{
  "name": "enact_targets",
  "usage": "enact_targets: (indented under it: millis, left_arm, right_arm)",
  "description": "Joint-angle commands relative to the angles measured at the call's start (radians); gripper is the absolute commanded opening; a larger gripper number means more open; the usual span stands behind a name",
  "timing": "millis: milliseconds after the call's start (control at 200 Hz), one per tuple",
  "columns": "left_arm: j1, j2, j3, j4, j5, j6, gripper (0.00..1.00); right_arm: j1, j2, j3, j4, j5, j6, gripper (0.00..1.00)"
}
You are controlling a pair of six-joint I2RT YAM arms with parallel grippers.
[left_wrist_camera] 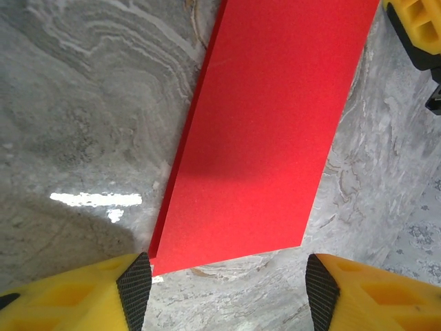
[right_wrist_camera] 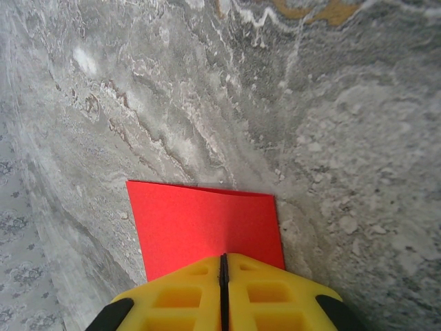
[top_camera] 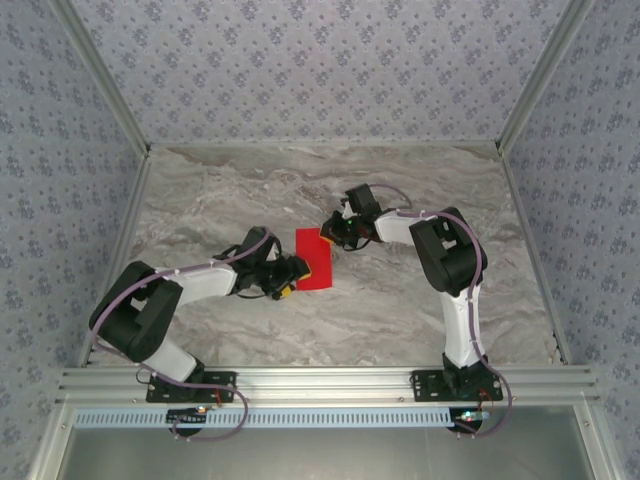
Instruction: Fold a paper plane with a square sheet of paper (pick it up from the middle)
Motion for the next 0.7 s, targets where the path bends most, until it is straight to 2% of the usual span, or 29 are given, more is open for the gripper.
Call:
enact_targets:
  millis: [0, 370, 555, 695]
  left_arm:
    - [-0.012, 0.01, 0.031, -0.019, 0.008, -0.012, 0.63]
    - [-0.014, 0.034, 0.054, -0.03, 0.03, 0.018, 0.64]
    - [-0.015, -0.006, 0.076, -0.135, -0.042, 0.07, 0.67]
    - [-0.014, -0.009, 0.078, -0.147, -0.049, 0.077, 0.68]
  right_arm:
    - [-0.002, 0.04, -0.03, -0.089, 0.038, -0.003, 0.1]
    - [-0.004, 0.041, -0.028, -0.095, 0.038, -0.006, 0.1]
    - [-0.003, 0.044, -0.031, -0.097, 0.039, -0.006, 0.1]
    - [-0.003, 0.047, -0.034, -0.101, 0.041, -0.01, 0.1]
